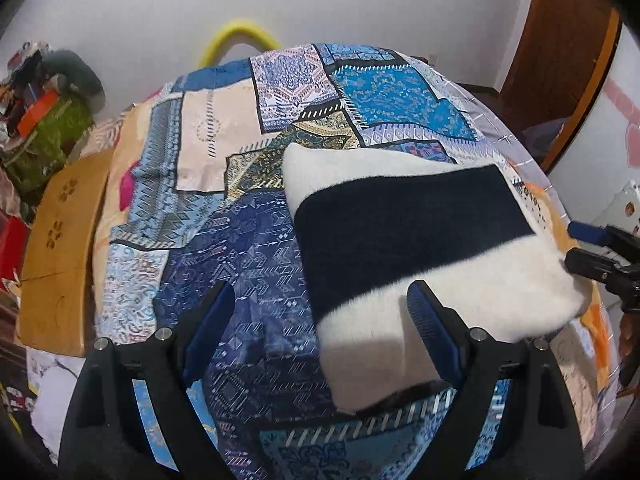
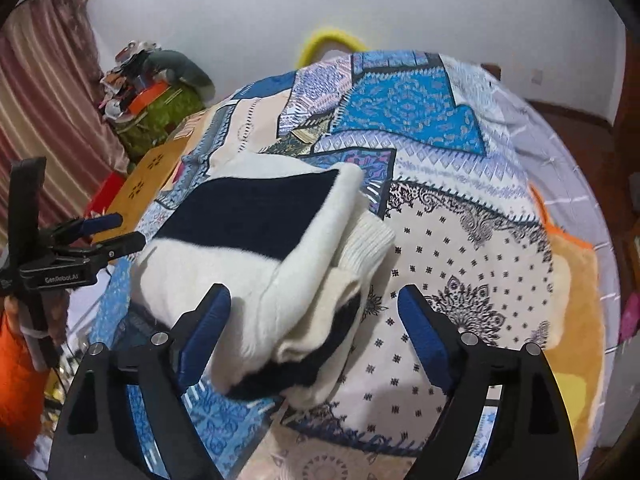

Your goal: Fold small clothes

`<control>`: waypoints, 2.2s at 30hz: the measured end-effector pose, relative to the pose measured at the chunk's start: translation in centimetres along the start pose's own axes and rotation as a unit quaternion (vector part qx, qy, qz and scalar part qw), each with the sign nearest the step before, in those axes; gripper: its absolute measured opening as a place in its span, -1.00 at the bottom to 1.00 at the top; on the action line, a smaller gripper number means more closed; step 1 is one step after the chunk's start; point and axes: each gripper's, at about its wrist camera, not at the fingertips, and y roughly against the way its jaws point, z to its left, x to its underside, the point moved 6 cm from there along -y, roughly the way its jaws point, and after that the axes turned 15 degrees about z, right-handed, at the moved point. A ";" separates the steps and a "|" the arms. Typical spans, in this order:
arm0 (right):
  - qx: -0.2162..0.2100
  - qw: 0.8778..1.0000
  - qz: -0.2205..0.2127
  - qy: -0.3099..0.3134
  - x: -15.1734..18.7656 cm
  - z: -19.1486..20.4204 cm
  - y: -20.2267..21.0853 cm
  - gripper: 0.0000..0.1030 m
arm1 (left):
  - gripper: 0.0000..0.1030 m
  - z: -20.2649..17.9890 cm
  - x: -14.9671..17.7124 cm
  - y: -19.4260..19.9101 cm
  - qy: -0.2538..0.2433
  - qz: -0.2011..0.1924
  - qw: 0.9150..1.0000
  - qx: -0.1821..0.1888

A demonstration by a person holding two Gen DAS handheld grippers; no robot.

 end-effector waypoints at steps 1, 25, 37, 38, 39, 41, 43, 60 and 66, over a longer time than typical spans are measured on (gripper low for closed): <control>-0.008 1.000 0.006 -0.008 -0.2 -0.4 -0.4 0.64 | 0.71 0.1 -0.2 -0.3 0.001 0.005 1.000 0.005; -0.175 0.976 0.067 -0.107 -0.5 -2.8 -7.4 0.73 | 0.91 -0.4 -2.4 -8.4 0.084 0.110 0.970 0.199; -0.180 0.979 0.054 -0.082 -0.8 -1.6 -6.1 0.04 | 0.54 -1.3 -2.2 -7.3 0.085 0.107 0.964 0.228; -0.176 0.980 0.051 -0.078 -0.9 -1.5 -5.8 0.00 | 0.49 -1.4 -2.2 -6.9 0.082 0.103 0.965 0.225; -0.171 0.981 0.049 -0.074 -1.0 -1.4 -5.6 -0.04 | 0.40 -1.4 -2.3 -6.4 0.081 0.100 0.966 0.224; -0.163 0.984 0.042 -0.065 -1.3 -1.0 -5.0 -0.07 | 0.24 -1.5 -2.4 -5.6 0.075 0.092 0.968 0.220; -0.160 0.985 0.032 -0.058 -1.7 -0.6 -4.2 -0.09 | 0.13 -1.6 -2.4 -4.8 0.069 0.085 0.970 0.215; -0.142 0.988 -0.041 0.045 -5.8 7.9 1.6 -0.11 | 0.08 3.0 -1.3 5.8 0.072 -0.026 0.980 0.186; -0.146 0.987 -0.029 0.063 -6.3 10.6 -0.4 -0.11 | 0.08 6.4 -0.3 5.6 0.093 -0.028 0.980 0.173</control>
